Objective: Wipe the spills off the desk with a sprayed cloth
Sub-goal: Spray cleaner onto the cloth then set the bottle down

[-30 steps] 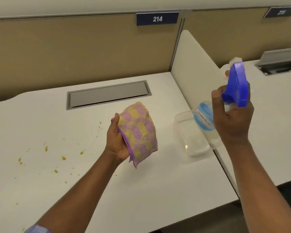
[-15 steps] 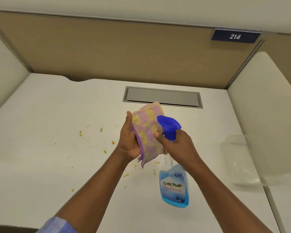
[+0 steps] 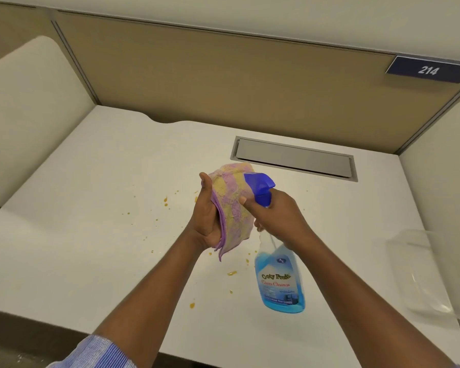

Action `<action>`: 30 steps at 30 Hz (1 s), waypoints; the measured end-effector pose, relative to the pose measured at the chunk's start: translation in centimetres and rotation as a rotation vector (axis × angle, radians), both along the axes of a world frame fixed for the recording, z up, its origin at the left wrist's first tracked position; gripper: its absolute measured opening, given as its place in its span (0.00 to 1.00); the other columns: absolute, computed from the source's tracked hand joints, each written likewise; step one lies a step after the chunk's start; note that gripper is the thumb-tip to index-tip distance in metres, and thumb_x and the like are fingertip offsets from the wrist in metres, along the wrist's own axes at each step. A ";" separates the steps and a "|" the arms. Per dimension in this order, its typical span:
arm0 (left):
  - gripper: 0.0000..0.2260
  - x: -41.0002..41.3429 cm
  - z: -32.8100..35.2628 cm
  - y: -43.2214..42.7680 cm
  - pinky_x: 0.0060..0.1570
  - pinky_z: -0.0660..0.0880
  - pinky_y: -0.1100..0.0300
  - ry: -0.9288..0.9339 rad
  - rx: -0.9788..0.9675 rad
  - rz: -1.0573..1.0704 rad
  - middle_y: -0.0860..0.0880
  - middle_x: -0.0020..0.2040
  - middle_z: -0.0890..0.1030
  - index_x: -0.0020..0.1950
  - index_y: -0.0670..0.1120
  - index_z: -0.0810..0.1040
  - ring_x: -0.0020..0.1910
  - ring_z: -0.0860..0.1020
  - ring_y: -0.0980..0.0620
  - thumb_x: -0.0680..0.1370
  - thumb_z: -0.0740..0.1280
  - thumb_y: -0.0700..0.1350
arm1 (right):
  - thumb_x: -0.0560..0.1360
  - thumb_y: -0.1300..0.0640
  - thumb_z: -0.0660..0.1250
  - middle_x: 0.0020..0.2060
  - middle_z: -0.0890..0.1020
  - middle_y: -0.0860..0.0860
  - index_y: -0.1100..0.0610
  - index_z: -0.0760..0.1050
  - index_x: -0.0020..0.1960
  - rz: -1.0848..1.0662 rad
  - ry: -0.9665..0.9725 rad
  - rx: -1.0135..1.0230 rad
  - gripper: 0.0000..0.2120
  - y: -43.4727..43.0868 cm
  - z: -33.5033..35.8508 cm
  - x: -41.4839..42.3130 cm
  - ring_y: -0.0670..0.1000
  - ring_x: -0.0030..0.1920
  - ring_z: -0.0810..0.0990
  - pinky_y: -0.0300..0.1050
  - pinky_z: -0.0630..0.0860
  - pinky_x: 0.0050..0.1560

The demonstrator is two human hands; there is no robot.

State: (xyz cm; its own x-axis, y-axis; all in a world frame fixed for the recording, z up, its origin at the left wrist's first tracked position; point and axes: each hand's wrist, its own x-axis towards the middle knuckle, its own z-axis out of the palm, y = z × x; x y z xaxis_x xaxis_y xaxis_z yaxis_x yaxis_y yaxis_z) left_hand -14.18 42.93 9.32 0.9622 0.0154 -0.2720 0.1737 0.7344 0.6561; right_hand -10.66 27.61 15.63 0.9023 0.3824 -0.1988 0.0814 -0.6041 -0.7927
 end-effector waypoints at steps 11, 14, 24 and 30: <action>0.40 -1.0 0.1 2.2 0.69 0.74 0.38 -0.007 0.092 0.010 0.43 0.71 0.79 0.75 0.51 0.74 0.70 0.78 0.40 0.75 0.48 0.75 | 0.78 0.41 0.71 0.33 0.83 0.50 0.56 0.79 0.50 0.074 0.058 0.028 0.17 3.4 0.2 1.1 0.46 0.30 0.82 0.39 0.79 0.36; 0.42 -1.2 0.3 2.9 0.61 0.80 0.43 -0.021 0.078 0.013 0.42 0.69 0.81 0.74 0.48 0.76 0.66 0.81 0.41 0.74 0.50 0.76 | 0.76 0.41 0.72 0.31 0.82 0.48 0.54 0.78 0.46 0.162 0.031 -0.054 0.15 3.9 -0.9 -0.5 0.41 0.26 0.80 0.33 0.74 0.30; 0.43 -1.2 0.6 5.6 0.65 0.76 0.39 0.000 -0.024 0.191 0.41 0.71 0.78 0.78 0.47 0.71 0.68 0.78 0.38 0.77 0.45 0.76 | 0.76 0.44 0.73 0.30 0.82 0.49 0.54 0.78 0.42 0.176 0.110 -0.031 0.14 2.4 -4.4 -3.9 0.44 0.28 0.82 0.34 0.76 0.32; 0.43 -1.4 0.9 6.7 0.63 0.77 0.37 0.018 -0.025 0.266 0.41 0.72 0.78 0.79 0.49 0.68 0.70 0.77 0.37 0.76 0.46 0.76 | 0.77 0.44 0.72 0.31 0.82 0.50 0.59 0.79 0.46 0.080 0.080 -0.028 0.17 2.3 -5.7 -3.9 0.43 0.28 0.83 0.36 0.79 0.32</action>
